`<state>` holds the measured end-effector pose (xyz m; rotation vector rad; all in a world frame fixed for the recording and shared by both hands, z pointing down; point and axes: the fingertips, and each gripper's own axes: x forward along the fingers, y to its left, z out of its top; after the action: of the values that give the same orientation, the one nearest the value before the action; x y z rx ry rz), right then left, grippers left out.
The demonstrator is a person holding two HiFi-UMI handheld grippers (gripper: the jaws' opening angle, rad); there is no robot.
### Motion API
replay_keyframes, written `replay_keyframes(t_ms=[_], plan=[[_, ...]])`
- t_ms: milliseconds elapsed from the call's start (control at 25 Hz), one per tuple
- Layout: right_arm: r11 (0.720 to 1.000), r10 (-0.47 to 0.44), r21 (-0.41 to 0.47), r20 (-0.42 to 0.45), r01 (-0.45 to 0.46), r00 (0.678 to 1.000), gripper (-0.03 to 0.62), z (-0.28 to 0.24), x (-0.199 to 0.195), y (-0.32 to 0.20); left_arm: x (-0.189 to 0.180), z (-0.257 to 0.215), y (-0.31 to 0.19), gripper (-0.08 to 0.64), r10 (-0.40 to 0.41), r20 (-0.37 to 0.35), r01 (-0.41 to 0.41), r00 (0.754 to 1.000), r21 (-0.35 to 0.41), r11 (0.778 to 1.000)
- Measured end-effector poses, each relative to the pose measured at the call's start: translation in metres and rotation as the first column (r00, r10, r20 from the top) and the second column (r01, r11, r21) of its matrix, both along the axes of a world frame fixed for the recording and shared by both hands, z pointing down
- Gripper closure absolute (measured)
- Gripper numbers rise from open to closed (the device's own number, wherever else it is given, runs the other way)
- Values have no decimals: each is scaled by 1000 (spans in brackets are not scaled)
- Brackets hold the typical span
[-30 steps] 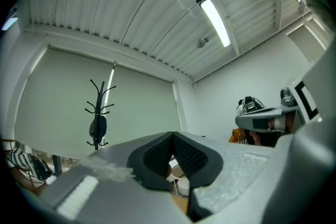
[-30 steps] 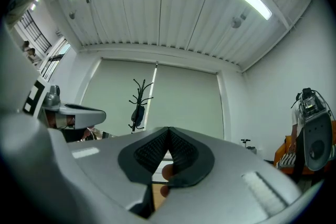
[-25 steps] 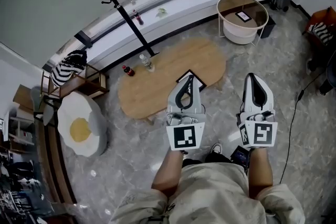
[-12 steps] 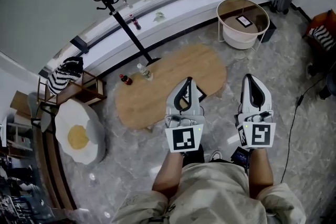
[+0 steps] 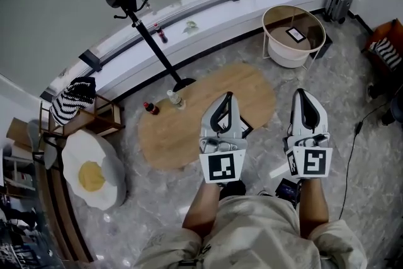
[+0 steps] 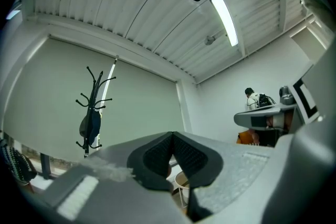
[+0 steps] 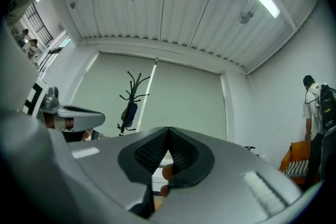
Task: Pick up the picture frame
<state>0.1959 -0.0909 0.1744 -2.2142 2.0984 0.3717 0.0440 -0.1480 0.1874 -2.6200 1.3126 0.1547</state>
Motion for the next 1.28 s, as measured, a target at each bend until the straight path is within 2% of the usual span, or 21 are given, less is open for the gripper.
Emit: replay_keyframes(t_ms=[320, 520, 1080, 1280], plan=[[999, 35, -2, -5, -35, 999, 591, -1, -18, -45, -16, 0, -49, 555, 38, -17, -38, 999, -23, 999], [1000, 21, -11, -2, -21, 1000, 591, -1, -15, -64, -10, -1, -66, 555, 31, -14, -31, 999, -22, 999], [994, -105, -4, 8, 105, 994, 591, 12, 39, -97, 31, 10, -79, 555, -115, 11, 115, 993, -21, 993], [988, -155, -17, 19, 156, 988, 591, 15, 45, -109, 34, 10, -84, 555, -170, 16, 170, 985, -22, 985]])
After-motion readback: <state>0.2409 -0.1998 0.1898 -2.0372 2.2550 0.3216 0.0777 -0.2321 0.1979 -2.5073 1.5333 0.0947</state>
